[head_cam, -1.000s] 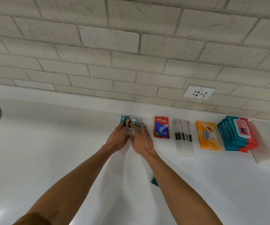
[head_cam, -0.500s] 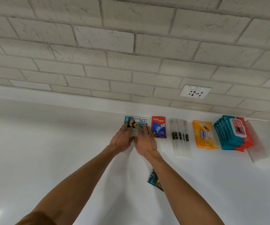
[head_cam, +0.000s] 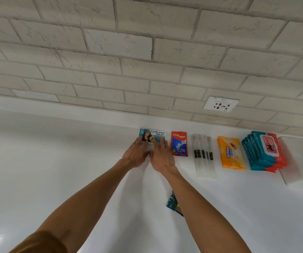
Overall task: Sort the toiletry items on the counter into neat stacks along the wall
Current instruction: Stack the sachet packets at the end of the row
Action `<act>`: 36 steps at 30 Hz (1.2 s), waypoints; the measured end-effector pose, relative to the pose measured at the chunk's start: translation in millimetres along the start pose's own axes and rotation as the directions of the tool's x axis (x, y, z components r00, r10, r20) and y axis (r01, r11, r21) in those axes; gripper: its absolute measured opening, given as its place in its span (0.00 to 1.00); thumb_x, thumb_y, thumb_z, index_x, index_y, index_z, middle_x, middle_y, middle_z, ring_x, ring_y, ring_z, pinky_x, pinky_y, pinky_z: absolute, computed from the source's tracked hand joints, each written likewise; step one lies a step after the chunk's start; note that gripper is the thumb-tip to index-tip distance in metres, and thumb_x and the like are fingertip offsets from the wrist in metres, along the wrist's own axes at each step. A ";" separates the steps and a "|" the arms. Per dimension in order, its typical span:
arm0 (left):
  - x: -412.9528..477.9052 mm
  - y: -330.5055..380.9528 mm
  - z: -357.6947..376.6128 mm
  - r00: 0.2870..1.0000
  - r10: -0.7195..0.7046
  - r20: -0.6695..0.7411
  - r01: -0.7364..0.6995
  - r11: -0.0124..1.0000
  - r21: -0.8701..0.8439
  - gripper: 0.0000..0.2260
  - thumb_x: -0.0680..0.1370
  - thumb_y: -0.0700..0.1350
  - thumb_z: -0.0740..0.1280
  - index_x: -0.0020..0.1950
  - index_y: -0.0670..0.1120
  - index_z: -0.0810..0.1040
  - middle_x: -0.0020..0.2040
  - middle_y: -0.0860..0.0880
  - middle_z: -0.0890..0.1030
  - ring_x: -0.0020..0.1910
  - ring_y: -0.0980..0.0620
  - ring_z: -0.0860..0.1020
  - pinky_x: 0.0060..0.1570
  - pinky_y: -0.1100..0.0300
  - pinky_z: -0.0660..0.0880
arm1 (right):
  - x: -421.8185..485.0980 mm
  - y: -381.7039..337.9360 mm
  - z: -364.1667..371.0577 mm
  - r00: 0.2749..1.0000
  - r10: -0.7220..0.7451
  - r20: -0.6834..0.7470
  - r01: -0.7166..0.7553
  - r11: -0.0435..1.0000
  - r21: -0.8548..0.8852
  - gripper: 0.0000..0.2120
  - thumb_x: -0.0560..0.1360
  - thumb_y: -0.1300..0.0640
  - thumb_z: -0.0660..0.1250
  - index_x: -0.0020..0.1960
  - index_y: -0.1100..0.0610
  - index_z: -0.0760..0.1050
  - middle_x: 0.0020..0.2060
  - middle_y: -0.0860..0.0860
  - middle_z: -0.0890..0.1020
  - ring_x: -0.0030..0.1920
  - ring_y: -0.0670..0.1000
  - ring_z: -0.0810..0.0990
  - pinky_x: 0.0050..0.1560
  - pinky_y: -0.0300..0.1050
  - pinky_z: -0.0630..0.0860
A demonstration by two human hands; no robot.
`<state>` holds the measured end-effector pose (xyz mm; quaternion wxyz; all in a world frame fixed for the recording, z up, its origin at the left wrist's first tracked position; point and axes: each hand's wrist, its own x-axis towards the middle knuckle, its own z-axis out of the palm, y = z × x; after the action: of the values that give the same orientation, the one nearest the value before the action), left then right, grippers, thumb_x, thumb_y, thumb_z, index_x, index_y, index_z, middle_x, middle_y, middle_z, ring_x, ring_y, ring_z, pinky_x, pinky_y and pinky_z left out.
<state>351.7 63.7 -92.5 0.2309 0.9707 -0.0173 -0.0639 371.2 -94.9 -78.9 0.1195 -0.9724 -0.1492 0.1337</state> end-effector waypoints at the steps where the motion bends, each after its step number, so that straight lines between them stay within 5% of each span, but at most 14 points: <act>1: 0.1 0.3 -0.6 1.000 -0.001 0.004 0.001 1.000 0.001 0.21 0.83 0.53 0.63 0.74 0.49 0.68 0.79 0.43 0.64 0.79 0.42 0.63 0.72 0.43 0.70 | 1.0 -0.4 -0.3 1.000 0.000 0.001 0.000 1.000 -0.007 0.31 0.87 0.44 0.54 0.86 0.53 0.49 0.85 0.57 0.49 0.85 0.59 0.46 0.83 0.56 0.51; 24: -4.9 6.7 -11.4 0.999 -0.033 -0.024 0.034 0.999 0.029 0.27 0.83 0.49 0.64 0.81 0.49 0.61 0.81 0.44 0.62 0.79 0.42 0.62 0.76 0.46 0.66 | 3.4 -2.1 -10.4 1.000 0.007 -0.022 -0.007 1.000 -0.001 0.29 0.88 0.45 0.53 0.85 0.54 0.53 0.85 0.56 0.52 0.84 0.60 0.49 0.82 0.57 0.55; 28: -19.3 17.9 -23.1 0.996 -0.037 -0.085 0.037 0.999 -0.001 0.27 0.83 0.48 0.64 0.82 0.48 0.61 0.79 0.45 0.66 0.76 0.44 0.68 0.71 0.48 0.71 | -9.0 -1.3 -21.6 0.998 -0.012 -0.061 0.015 0.998 0.054 0.28 0.88 0.46 0.54 0.85 0.54 0.54 0.85 0.55 0.53 0.84 0.58 0.51 0.81 0.57 0.59; 36: -77.8 60.0 -18.8 0.980 -0.109 -0.164 0.088 0.987 -0.131 0.19 0.84 0.48 0.63 0.75 0.46 0.72 0.68 0.45 0.79 0.66 0.44 0.76 0.63 0.49 0.76 | -88.7 23.9 -50.8 0.968 -0.017 -0.249 0.085 0.961 0.264 0.20 0.84 0.51 0.63 0.74 0.56 0.72 0.69 0.55 0.78 0.67 0.57 0.78 0.60 0.55 0.81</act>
<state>276.8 23.4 -39.8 0.2877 0.9561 0.0547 0.0071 310.8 -155.4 -18.0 0.2731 -0.9515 -0.1385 0.0291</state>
